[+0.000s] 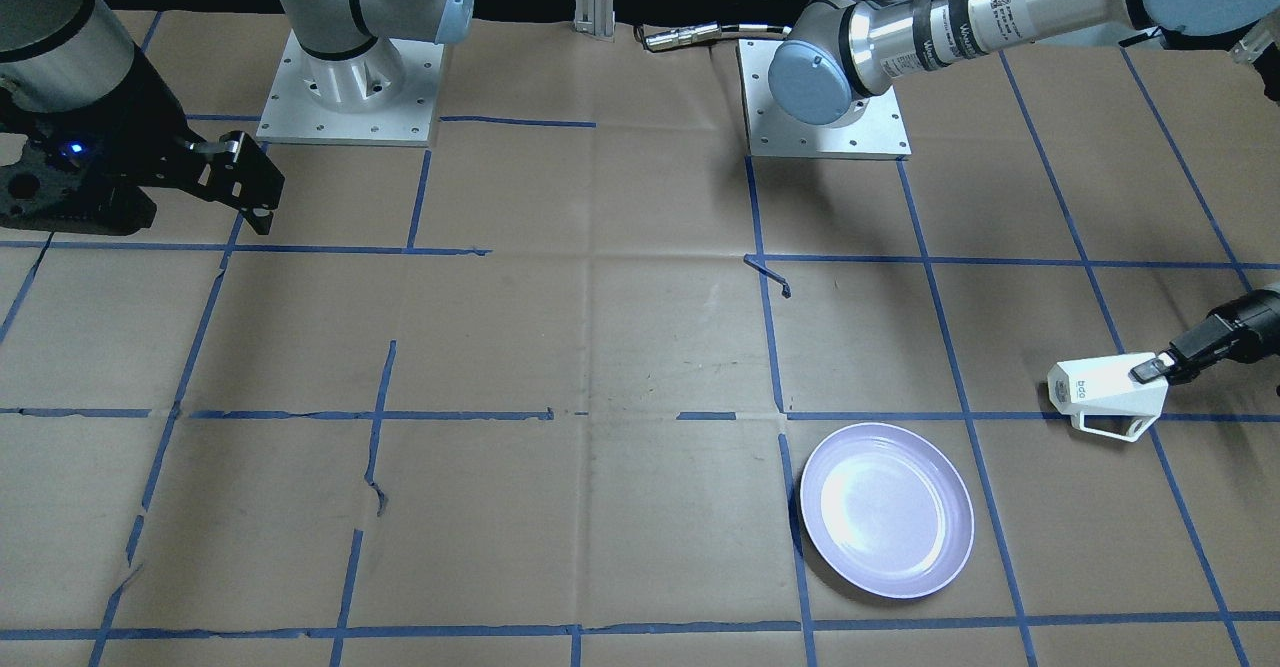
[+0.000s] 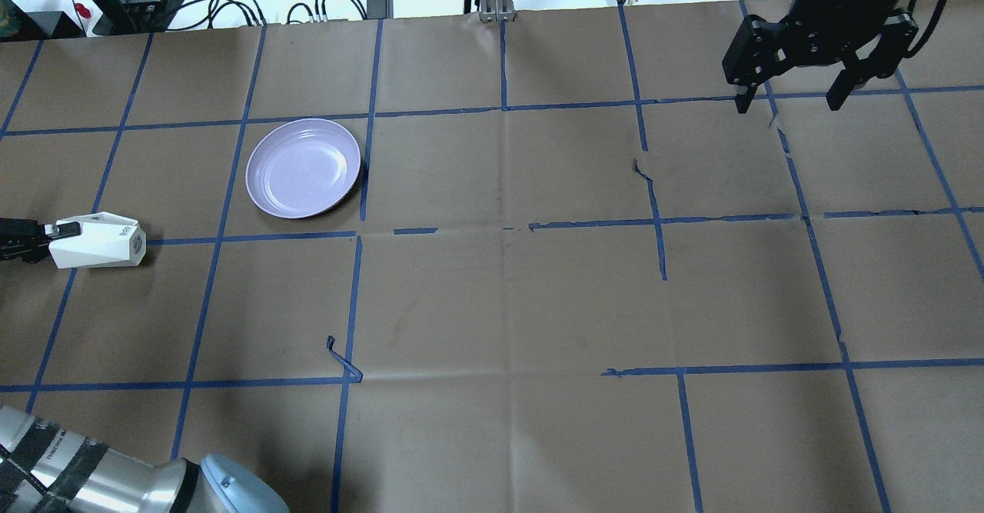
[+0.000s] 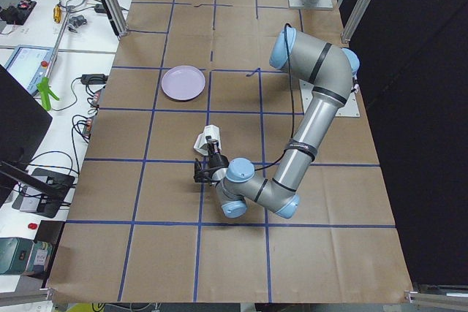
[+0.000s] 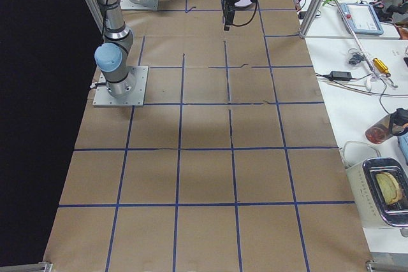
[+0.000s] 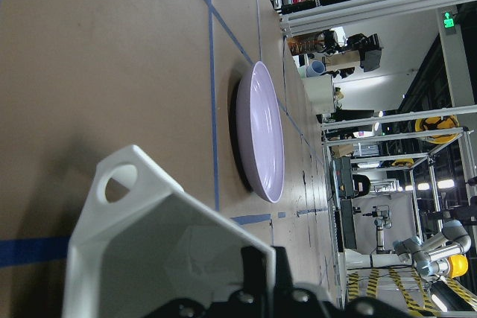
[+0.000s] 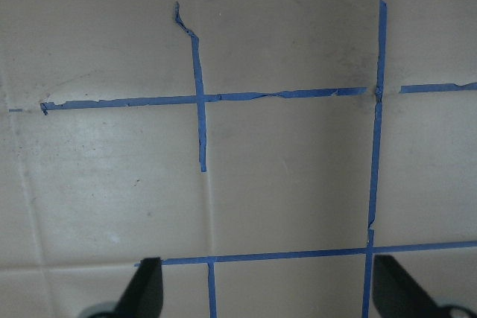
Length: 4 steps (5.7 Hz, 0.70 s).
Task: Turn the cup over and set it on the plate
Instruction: 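Lift the cup with the left gripper and swing it upright over the plate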
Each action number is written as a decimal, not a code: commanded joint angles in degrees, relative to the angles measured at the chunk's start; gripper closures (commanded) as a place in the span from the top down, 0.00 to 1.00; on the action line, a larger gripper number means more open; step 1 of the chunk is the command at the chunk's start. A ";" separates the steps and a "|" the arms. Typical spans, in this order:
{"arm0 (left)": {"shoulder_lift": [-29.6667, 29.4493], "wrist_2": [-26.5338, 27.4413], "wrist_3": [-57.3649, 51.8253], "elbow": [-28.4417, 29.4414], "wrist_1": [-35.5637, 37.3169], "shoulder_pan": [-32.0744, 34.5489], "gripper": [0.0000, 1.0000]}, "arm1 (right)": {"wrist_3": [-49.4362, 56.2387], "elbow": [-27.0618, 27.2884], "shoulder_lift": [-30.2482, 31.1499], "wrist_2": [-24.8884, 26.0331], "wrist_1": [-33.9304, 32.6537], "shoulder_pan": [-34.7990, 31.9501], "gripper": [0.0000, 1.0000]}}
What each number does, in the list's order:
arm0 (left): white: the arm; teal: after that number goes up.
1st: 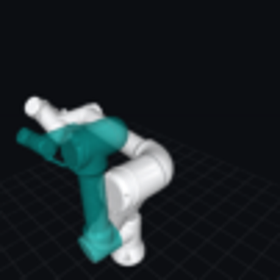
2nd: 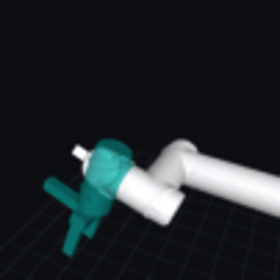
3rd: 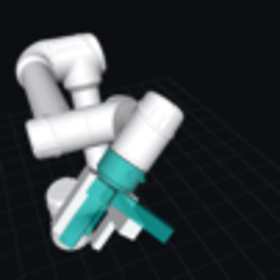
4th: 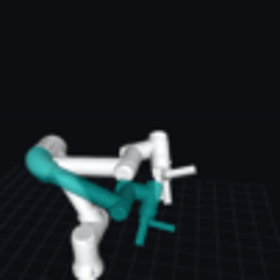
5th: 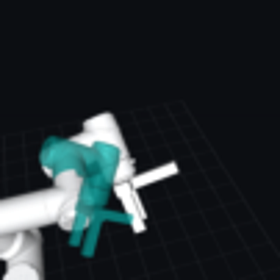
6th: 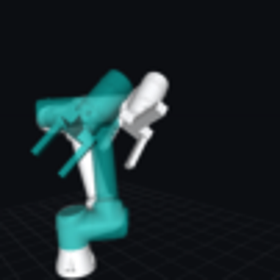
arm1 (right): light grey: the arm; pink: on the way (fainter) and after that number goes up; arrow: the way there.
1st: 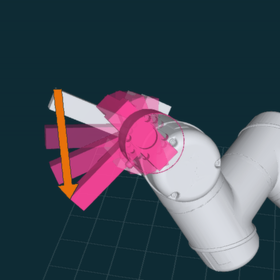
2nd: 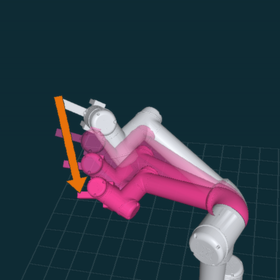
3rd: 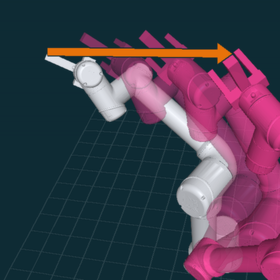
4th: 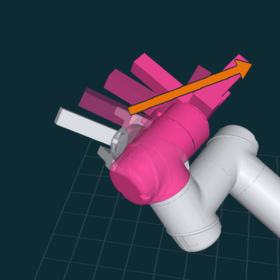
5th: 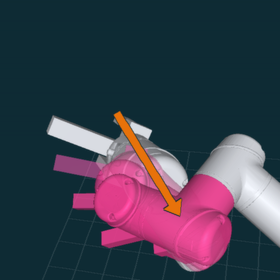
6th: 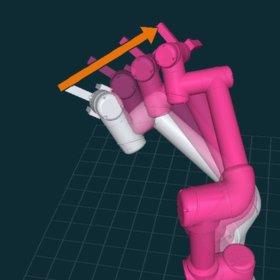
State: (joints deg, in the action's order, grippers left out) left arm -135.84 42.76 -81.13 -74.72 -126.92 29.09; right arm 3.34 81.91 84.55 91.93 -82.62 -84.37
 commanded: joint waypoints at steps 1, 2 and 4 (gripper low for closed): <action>8.25 -1.80 7.68 0.19 -4.03 0.52 0.00 | 0.00 0.00 0.00 0.00 0.00 0.00 1.00; 14.58 -1.89 15.66 0.19 -3.95 2.88 0.00 | 0.00 0.00 0.00 0.00 0.00 0.00 1.00; 22.35 -1.46 26.85 0.19 -0.21 6.75 0.00 | 0.00 0.00 0.00 0.00 0.00 0.00 1.00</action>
State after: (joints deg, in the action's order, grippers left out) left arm -116.74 41.07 -59.33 -74.53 -129.30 33.87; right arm 3.34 81.92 84.54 91.93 -82.62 -84.37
